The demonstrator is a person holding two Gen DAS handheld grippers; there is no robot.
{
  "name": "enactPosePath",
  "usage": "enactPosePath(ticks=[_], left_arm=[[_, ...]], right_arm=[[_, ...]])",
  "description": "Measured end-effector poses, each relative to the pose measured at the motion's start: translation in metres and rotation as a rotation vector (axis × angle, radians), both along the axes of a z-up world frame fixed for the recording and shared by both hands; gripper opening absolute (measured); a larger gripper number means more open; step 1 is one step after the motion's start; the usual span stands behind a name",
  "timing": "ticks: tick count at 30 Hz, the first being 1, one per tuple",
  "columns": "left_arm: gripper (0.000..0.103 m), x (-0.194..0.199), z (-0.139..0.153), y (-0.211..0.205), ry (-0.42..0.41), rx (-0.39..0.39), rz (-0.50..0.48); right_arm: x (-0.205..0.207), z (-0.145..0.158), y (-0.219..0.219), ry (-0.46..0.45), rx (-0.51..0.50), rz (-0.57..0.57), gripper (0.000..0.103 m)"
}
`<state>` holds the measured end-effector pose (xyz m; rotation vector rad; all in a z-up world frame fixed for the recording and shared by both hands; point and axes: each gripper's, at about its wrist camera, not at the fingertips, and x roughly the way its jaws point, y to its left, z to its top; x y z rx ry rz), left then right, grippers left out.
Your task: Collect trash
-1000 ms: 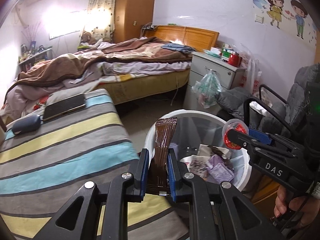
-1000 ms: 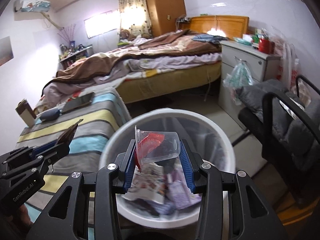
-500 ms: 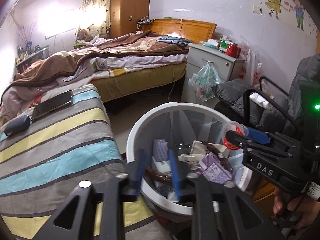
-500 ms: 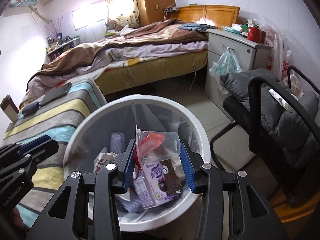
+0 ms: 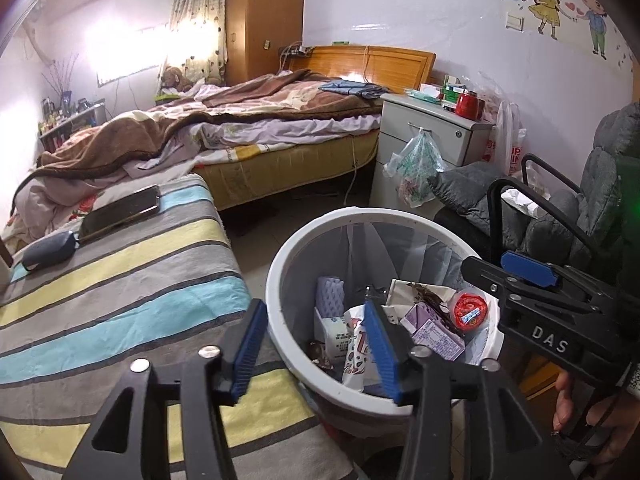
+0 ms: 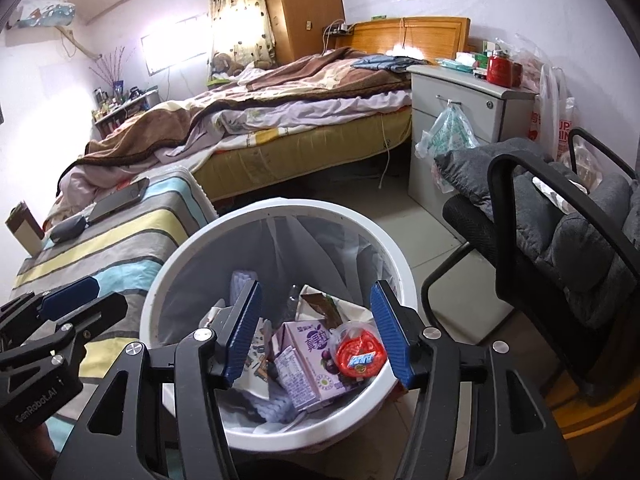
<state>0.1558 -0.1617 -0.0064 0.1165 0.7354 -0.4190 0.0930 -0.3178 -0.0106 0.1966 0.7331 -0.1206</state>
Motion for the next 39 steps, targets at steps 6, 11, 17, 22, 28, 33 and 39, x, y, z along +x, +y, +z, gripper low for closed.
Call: enactPosePath(ticks=[6, 11, 17, 22, 28, 33, 39], left_arm=[[0.053, -0.022, 0.003, 0.013, -0.048, 0.006, 0.037], [0.054, -0.044, 0.006, 0.026, -0.081, -0.004, 0.066], [0.054, -0.069, 0.008, 0.032, -0.106, 0.027, 0.088], [0.054, -0.09, 0.011, 0.038, -0.13, 0.006, 0.097], [0.054, -0.107, 0.013, 0.043, -0.142, 0.008, 0.109], [0.054, -0.117, 0.014, 0.048, -0.149, 0.006, 0.122], [0.054, -0.123, 0.017, 0.05, -0.163, 0.005, 0.14]], right_arm=[[-0.021, 0.006, 0.012, -0.052, -0.026, -0.011, 0.058], [-0.038, 0.011, 0.021, -0.078, -0.037, -0.016, 0.058], [-0.06, 0.014, 0.031, -0.134, -0.065, -0.042, 0.058], [-0.074, 0.012, 0.041, -0.15, -0.082, -0.039, 0.058], [-0.087, 0.016, 0.045, -0.19, -0.085, -0.064, 0.058], [-0.092, 0.014, 0.053, -0.182, -0.075, -0.055, 0.058], [-0.098, 0.014, 0.058, -0.191, -0.077, -0.048, 0.058]])
